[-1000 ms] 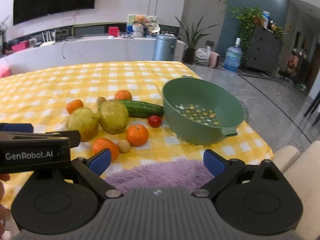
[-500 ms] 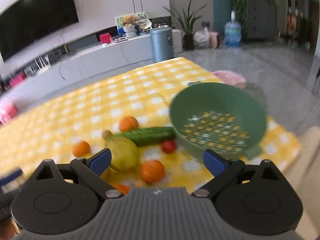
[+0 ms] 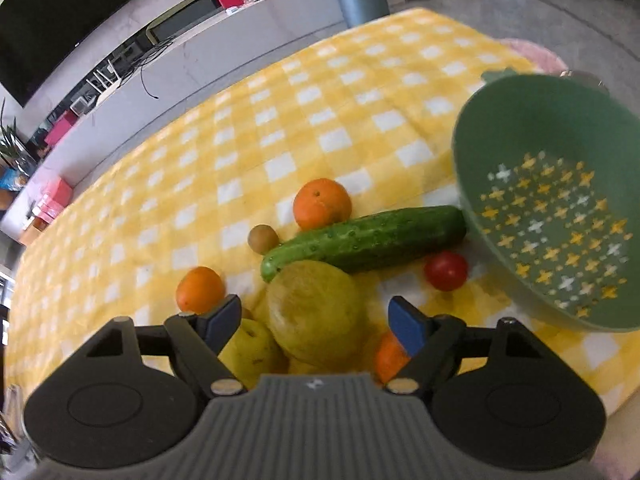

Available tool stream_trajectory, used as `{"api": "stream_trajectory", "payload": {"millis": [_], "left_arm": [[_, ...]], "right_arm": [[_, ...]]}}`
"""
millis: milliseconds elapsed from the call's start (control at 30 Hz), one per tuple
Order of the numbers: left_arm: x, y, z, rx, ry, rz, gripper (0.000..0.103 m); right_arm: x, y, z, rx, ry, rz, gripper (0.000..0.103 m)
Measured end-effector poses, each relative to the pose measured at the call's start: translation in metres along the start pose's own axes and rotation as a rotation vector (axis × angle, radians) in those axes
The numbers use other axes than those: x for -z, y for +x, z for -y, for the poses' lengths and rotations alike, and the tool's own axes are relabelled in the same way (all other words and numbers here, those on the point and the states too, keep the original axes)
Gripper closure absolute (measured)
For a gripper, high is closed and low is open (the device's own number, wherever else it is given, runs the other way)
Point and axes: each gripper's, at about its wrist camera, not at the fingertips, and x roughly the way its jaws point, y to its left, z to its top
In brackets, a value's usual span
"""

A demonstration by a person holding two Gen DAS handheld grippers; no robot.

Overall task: Organize fruits
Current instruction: 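Reach the right tool down and grasp a yellow-green pear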

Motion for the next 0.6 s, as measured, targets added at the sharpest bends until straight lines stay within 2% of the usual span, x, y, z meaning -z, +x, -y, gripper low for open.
{"api": "stream_trajectory", "payload": {"millis": [200,267,367,433,533,600], "left_arm": [[0.001,0.001,0.004,0.009,0.023,-0.007,0.000],[0.001,0.002,0.004,0.011,0.024,-0.013,0.000],[0.002,0.004,0.004,-0.002,0.020,-0.007,0.000],[0.002,0.003,0.005,0.023,0.026,0.000,0.000],[0.003,0.003,0.007,0.077,0.055,0.009,0.000],[0.004,0.009,0.014,0.101,0.113,-0.023,0.000]], "right_arm": [[-0.004,0.026,-0.007,0.061,-0.077,-0.044,0.028],[-0.006,0.035,-0.007,0.064,-0.086,-0.057,0.033],[-0.005,0.043,-0.005,0.062,-0.082,-0.069,0.034],[-0.004,0.048,-0.004,0.067,-0.078,-0.066,0.040],[0.000,0.046,-0.003,0.063,-0.089,-0.049,0.040],[0.002,0.046,-0.003,0.062,-0.095,-0.034,0.040]]}}
